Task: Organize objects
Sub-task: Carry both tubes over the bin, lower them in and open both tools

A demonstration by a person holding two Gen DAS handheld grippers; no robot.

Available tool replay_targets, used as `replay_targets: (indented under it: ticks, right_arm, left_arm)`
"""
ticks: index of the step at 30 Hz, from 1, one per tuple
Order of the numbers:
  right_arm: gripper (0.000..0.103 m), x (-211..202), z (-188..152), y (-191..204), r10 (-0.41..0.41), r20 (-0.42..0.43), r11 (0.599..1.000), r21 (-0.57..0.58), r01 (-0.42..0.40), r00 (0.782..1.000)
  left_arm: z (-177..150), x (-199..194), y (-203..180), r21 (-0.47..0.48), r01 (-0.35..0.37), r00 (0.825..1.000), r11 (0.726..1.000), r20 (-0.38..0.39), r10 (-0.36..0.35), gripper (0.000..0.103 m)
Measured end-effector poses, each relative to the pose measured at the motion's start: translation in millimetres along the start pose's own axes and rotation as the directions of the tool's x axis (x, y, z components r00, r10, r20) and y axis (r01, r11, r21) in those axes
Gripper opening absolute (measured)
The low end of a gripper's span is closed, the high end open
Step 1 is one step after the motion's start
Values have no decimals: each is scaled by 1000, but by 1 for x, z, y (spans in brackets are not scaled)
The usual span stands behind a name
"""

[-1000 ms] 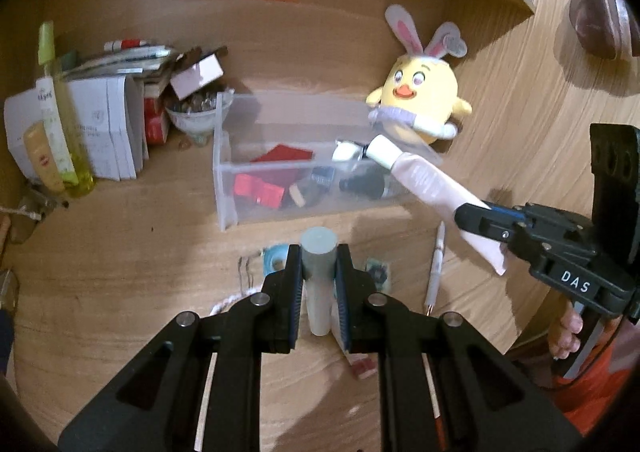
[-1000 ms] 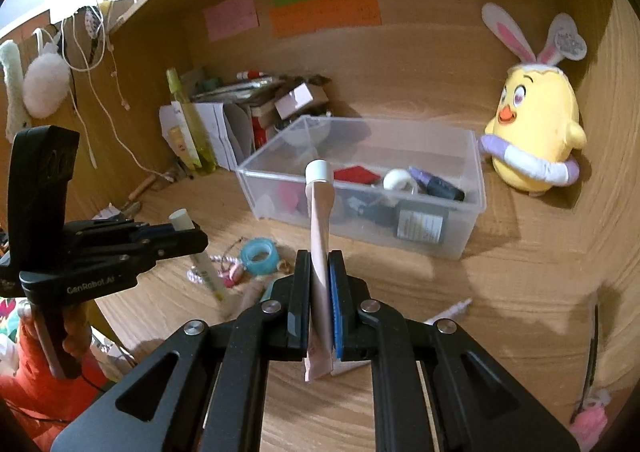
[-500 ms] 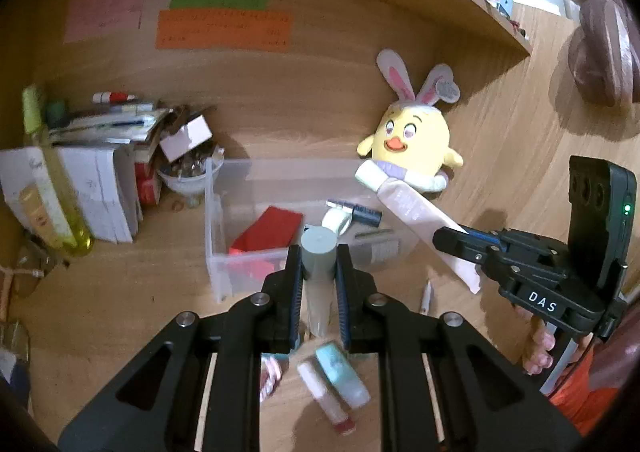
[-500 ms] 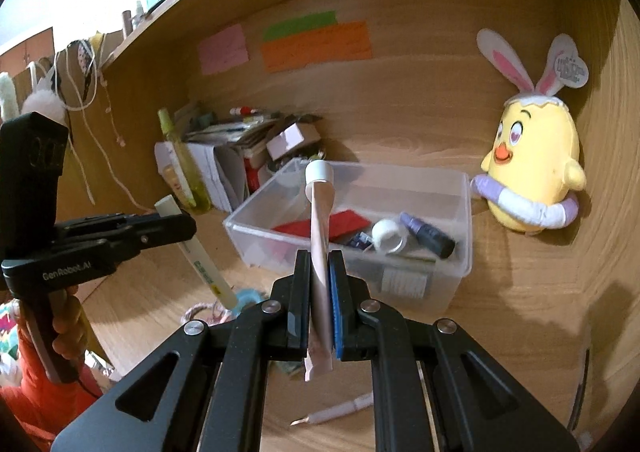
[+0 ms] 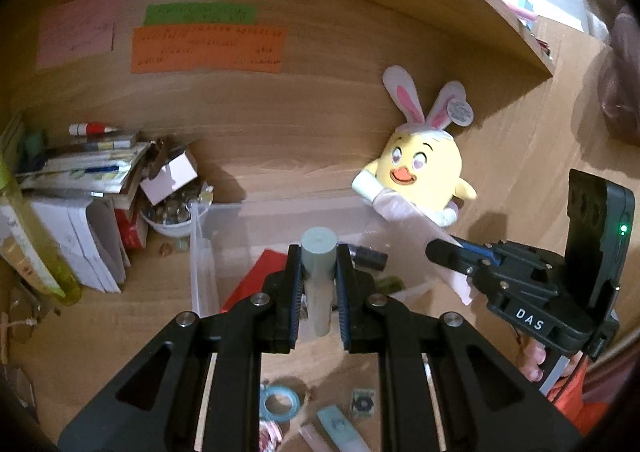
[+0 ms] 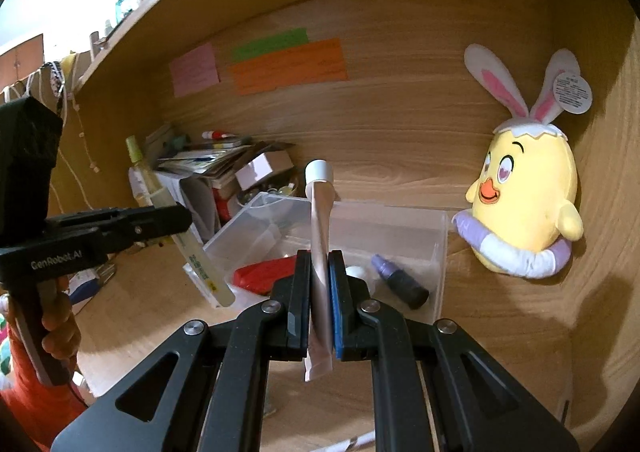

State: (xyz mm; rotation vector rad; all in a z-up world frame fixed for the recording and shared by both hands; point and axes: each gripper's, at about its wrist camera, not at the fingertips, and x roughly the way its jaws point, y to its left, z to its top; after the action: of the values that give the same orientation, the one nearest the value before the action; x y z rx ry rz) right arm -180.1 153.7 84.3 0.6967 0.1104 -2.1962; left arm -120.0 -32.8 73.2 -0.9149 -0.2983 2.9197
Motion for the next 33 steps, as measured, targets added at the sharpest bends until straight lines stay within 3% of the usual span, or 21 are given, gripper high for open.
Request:
replay_targets:
  ticks: [17, 33]
  right_arm:
    - [8, 67, -5, -25, -40, -119, 999, 23, 43, 992]
    - [9, 85, -13, -22, -58, -163, 998, -21, 55, 985]
  left_arm:
    - [7, 65, 17, -1, -35, 997, 999, -74, 35, 15]
    - [-2, 95, 30, -33, -19, 987, 999, -161, 13, 15]
